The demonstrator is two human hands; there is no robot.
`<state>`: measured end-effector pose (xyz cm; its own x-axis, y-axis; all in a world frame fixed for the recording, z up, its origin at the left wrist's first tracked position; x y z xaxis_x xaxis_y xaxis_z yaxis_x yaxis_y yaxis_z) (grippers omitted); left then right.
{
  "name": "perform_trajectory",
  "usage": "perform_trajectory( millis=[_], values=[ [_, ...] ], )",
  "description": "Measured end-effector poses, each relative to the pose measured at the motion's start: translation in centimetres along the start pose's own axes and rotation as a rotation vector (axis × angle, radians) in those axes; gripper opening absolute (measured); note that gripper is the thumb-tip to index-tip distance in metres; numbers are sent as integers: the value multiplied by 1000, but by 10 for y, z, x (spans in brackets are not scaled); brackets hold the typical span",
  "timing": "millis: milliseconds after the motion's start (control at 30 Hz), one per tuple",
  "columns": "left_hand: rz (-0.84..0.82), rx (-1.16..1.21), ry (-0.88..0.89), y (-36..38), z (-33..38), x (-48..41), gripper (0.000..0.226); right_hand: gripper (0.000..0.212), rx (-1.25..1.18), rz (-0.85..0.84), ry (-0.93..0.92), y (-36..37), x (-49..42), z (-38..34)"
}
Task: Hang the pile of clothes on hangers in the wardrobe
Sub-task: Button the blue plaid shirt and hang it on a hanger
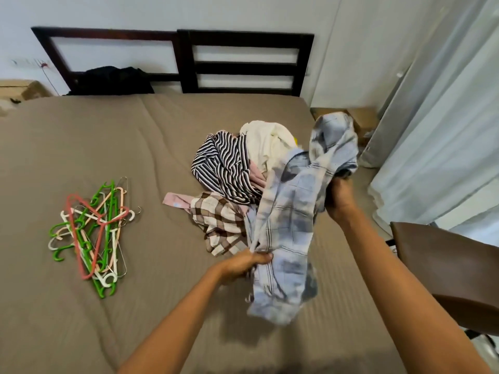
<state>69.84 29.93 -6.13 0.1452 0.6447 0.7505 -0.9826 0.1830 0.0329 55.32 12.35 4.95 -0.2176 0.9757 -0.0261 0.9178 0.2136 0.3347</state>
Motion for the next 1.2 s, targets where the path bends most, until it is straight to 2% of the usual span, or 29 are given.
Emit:
perform_trajectory(
  millis=[67,133,200,267,333,400,467,500,567,600,633,700,733,767,833,867,933,1000,1100,1167,1200],
  values=[
    [-278,125,-102,24,-18,21,76,34,146,-13,80,-22,0,31],
    [-523,254,-173,42,-27,47,69,36,120,-101,219,-33,13,60],
    [-569,337,-155,47,-34,63,66,36,18,-138,326,-33,30,73],
    [-506,336,-156,39,-36,65,76,33,-77,-121,385,-29,37,78],
    [-342,210,-155,28,-30,63,67,33,-99,-92,377,-23,33,76],
    [-79,74,-137,12,-30,44,43,29,-64,-60,333,-16,21,72],
    [218,-2,-119,-8,-34,17,34,26,11,-46,292,-10,11,67],
    [338,2,-105,-18,-37,2,31,27,46,-48,286,-7,8,66],
    [474,201,-87,-38,-40,-19,21,30,56,-65,310,-6,7,67],
    [510,290,-52,-45,-37,-25,10,35,48,-84,337,-6,7,69],
    [524,333,22,-52,-31,-27,15,42,45,-115,367,-7,9,71],
    [431,238,200,-58,-11,-31,58,50,-40,-146,393,-7,13,75],
    [359,166,247,-57,2,-29,69,52,-108,-159,383,-7,13,75],
    [260,115,286,-54,12,-28,68,54,-152,-169,372,-7,12,74],
    [79,56,301,-45,27,-26,50,41,-119,-106,341,-3,6,68],
    [33,47,293,-40,30,-25,43,34,-81,-72,311,-4,3,63],
    [4,77,296,-30,30,-30,42,33,-161,-101,185,-1,-3,54],
    [99,77,323,-21,31,-31,32,39,-180,-20,178,-10,-10,60],
    [366,101,390,-24,38,-27,13,33,189,139,199,-35,-15,62],
    [500,-50,452,-35,46,-21,15,24,302,249,127,-44,-12,64],
    [527,-199,478,-38,51,-19,15,24,354,197,70,-40,-8,65]
  ],
)
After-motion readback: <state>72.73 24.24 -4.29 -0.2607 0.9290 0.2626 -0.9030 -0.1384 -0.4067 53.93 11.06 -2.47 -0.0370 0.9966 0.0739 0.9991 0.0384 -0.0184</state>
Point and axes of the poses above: each hand's wrist, its own x-axis away from the middle knuckle, its own y-axis out of the palm, z = x × y, the point moved 2 cm from there along -x, towards the middle knuckle, and after that the axes turned 13 degrees about -y, right-handed, at the moved point
